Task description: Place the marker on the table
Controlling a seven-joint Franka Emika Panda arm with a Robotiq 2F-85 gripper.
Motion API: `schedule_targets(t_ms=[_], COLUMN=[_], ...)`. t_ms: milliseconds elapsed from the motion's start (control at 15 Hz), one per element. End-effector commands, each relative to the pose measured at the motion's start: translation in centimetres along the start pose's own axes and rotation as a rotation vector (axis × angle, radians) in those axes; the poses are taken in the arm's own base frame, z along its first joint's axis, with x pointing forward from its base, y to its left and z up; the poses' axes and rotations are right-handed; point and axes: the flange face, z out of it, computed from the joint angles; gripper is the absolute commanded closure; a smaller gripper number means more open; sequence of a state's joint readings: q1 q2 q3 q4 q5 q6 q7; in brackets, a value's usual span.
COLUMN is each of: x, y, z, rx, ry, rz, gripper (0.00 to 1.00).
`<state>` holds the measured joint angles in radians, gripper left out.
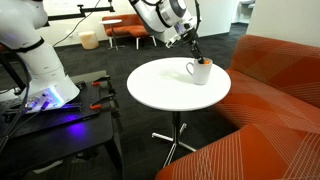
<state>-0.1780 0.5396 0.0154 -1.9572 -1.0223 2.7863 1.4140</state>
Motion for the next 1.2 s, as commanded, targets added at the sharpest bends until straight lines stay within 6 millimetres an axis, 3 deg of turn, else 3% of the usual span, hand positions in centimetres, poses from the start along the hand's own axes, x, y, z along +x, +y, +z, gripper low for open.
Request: schedule_targets(t_ms=[0, 200, 467, 1133], x=[0.4, 0.4, 0.6, 3.4], y=[0.6, 1.1, 1.9, 3.5], z=[-0.3, -0.5, -1.0, -2.9], rx=[0.004, 0.015, 0.053, 0.129], ry=[-0.008, -0.023, -0.061, -0.139], rz=[0.003, -0.016, -0.124, -0.299], gripper=[0.65, 0.61, 0.65, 0.61])
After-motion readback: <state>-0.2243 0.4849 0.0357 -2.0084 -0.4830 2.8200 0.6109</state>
